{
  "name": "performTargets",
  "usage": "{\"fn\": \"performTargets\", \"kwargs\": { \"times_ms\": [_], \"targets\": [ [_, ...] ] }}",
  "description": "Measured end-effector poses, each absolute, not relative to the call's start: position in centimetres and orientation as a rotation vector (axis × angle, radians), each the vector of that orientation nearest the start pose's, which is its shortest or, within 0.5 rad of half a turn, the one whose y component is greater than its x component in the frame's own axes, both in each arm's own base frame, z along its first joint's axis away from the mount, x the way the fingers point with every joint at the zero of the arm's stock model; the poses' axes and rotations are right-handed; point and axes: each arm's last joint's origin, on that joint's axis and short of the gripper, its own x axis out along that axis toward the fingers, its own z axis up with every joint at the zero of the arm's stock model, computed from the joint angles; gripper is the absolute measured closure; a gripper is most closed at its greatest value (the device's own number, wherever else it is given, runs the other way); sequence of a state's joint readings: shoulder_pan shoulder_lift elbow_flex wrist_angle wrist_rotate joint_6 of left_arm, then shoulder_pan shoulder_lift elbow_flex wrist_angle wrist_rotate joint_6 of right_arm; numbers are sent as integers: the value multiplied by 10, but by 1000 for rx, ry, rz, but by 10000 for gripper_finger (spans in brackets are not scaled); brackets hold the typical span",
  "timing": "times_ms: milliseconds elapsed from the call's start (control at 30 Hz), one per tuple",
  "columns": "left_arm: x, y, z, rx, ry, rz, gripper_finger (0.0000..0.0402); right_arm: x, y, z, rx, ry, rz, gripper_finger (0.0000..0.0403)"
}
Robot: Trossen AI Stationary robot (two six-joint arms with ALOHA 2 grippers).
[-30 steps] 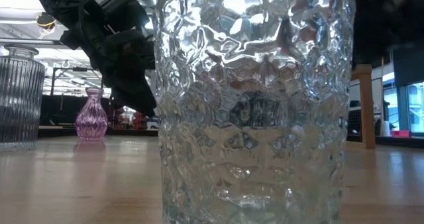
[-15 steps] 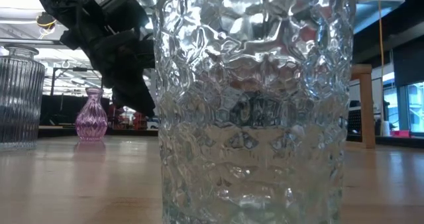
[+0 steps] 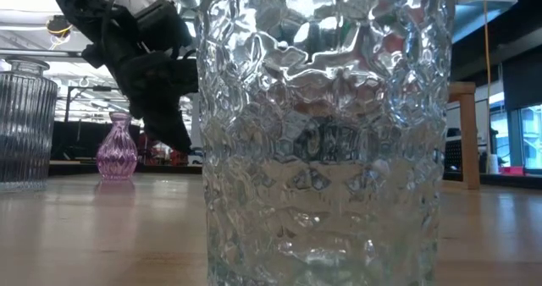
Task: Sort vases onto shelf
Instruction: Put the transparent vase on the shelf aligned with the other transparent vase
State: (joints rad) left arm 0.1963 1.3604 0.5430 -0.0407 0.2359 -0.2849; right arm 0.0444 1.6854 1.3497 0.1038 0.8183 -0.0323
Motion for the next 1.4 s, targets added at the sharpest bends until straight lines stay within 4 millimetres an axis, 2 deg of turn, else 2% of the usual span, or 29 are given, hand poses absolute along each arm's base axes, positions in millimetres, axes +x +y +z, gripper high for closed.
{"fn": "performTargets", "kwargs": {
  "times_ms": [67,200,333,500,667,933,1167,1400],
  "targets": [
    [234,41,151,-455,857,76,285,397,-5,323,-151,266,-845,350],
    [230,42,148,-456,904,55,285,407,-9,322,-64,262,-935,350],
    [228,44,147,-440,926,23,285,413,-14,305,70,244,-956,350],
    [226,47,146,-434,934,3,285,415,-16,290,187,243,-1002,350],
    [226,47,146,-431,936,-2,285,415,-22,288,190,238,-1033,350],
    [226,47,146,-411,935,-12,285,415,-45,288,225,245,-1027,349],
    [225,47,146,-411,937,-11,285,416,-50,289,212,265,-984,295],
    [224,51,145,-420,936,6,285,419,-50,291,126,277,-956,264]
  ]
}}
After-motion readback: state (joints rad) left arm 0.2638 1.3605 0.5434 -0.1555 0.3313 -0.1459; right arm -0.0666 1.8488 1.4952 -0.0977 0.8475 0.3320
